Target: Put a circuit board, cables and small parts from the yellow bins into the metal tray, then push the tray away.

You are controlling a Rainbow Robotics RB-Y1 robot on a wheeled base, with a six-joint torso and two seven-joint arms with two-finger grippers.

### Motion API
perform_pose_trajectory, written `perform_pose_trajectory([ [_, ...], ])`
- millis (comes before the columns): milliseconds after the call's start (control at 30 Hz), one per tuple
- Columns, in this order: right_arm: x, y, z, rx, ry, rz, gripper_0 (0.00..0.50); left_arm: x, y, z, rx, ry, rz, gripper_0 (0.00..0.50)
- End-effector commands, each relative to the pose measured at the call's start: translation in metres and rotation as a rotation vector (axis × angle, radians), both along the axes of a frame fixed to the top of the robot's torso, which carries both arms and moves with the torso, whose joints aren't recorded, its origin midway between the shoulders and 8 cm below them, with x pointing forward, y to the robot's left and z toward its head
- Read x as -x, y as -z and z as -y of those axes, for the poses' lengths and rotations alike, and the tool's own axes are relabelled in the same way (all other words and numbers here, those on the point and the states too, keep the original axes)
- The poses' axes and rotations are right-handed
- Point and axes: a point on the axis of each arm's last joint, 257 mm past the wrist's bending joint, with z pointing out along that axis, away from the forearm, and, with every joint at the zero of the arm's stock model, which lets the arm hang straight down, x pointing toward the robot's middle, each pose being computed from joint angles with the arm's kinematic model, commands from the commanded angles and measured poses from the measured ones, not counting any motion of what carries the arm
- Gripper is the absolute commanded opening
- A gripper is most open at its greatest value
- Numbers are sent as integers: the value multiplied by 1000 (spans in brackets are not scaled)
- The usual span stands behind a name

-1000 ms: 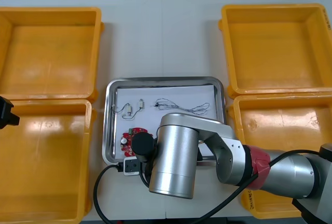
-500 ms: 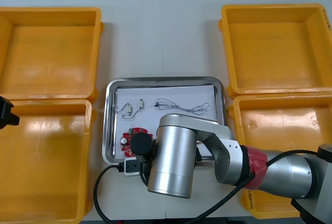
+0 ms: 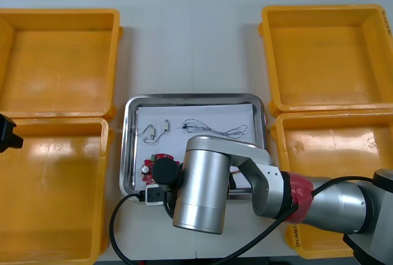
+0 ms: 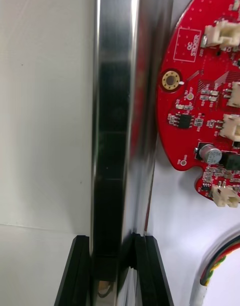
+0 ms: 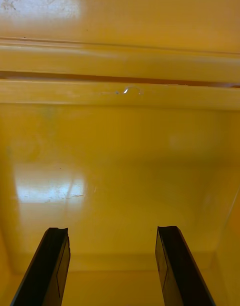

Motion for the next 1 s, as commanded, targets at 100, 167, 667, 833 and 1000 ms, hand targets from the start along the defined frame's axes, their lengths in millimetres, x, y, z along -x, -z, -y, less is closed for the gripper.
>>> perform_pose_trajectory([
  [100, 0, -8, -16, 6, -78, 32, 3, 4, -16, -17, -81, 69, 22, 500],
  [167, -2, -10, -16, 7, -79, 38, 0, 4, -16, -17, -81, 69, 22, 500],
  [667, -23, -39, -14, -1, -54, 60, 0, 4, -16, -17, -81, 69, 22, 500],
  [833, -34, -57, -10, 15, -52, 86, 0, 4, -16, -17, -81, 69, 22, 500],
  [1000, -40, -66, -11, 6, -47, 93, 0, 4, -16, -17, -81, 69, 22, 500],
])
